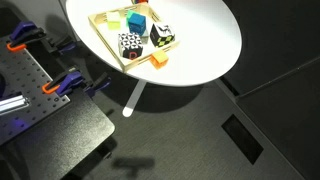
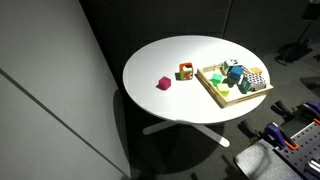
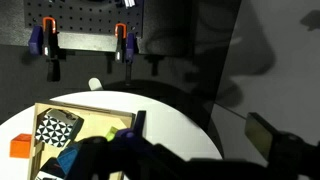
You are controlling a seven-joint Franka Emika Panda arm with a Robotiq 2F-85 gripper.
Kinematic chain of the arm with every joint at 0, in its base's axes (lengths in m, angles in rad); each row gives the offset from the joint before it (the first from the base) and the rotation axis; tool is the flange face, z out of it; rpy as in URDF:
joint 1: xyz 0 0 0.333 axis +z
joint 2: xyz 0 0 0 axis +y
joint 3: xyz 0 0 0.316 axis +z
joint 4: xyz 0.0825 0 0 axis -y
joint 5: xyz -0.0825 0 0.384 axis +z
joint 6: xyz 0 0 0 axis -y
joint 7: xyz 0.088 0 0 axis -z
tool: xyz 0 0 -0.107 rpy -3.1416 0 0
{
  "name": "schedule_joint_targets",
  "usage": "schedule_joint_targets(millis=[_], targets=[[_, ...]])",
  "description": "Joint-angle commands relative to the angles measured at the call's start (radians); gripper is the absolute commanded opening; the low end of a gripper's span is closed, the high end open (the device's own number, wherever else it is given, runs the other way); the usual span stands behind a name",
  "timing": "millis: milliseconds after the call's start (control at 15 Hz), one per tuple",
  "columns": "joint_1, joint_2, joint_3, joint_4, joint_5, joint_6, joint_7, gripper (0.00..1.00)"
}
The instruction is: Pick up the orange block on the right of the table and place it in the wooden tray
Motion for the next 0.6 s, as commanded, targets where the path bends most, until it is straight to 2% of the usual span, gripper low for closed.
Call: schedule_joint_targets(millis=[0,533], targets=[[-0.022,-0.001,0.015,0.003,0.009,-0.006,-0.011,1.0],[-0.039,0.019,0.021,0.002,0.0,0.022,0.001,1.0]])
